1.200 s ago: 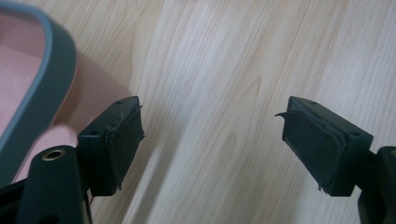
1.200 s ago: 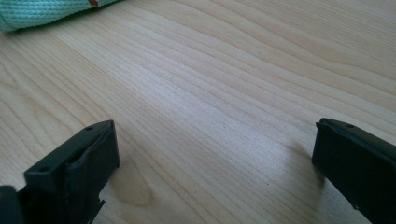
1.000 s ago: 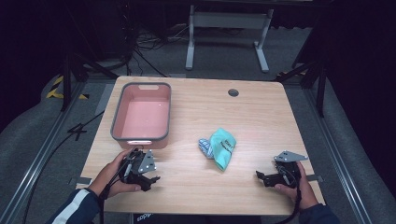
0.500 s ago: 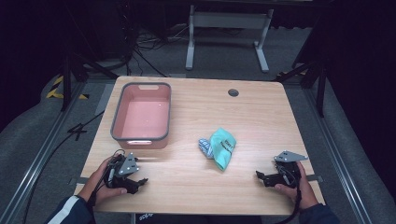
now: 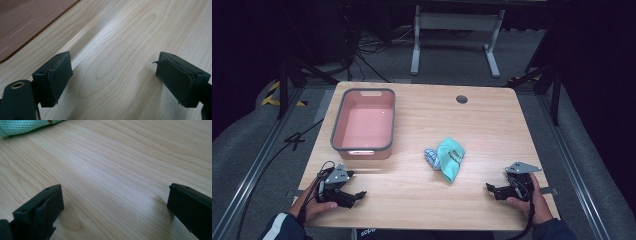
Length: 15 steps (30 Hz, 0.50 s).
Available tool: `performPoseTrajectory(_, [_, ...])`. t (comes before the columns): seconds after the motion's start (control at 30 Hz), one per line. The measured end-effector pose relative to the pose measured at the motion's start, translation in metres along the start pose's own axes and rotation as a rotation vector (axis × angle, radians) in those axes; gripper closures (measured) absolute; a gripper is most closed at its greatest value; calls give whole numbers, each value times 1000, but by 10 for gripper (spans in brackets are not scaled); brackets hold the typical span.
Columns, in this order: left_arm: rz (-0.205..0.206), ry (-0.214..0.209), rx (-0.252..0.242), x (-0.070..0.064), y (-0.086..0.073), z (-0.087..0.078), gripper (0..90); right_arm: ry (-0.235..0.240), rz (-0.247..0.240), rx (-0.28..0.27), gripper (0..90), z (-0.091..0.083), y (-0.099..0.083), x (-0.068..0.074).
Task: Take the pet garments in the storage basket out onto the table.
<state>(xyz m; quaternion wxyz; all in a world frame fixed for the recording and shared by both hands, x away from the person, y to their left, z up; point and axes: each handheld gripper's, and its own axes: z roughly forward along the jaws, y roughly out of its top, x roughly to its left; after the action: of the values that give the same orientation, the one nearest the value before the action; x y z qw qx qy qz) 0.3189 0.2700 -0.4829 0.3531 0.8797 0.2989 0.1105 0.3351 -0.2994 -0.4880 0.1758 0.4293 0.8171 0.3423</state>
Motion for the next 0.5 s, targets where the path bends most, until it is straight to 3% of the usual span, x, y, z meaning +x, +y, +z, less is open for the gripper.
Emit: performPoseTrajectory(0.5, [1, -5, 1, 1, 0, 0, 129, -1, 1, 0, 8, 0, 0, 0])
